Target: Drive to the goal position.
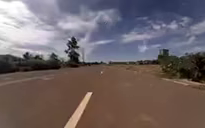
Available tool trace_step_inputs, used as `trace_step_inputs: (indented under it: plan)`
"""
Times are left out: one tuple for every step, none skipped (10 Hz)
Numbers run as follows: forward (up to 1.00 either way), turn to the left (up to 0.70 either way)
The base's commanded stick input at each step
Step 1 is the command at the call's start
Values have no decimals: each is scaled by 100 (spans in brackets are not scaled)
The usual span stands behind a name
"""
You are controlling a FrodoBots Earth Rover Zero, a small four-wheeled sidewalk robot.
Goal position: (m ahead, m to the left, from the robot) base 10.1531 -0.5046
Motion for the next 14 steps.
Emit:
trace_step_inputs:
  plan:
    - [100, 0]
    - [100, 0]
    - [100, -6]
    - [100, -15]
    - [100, -24]
    - [100, 0]
    - [100, 0]
    - [100, 0]
    - [100, 0]
    - [100, 0]
    - [100, 0]
    - [100, 0]
    - [100, 0]
    - [100, 0]
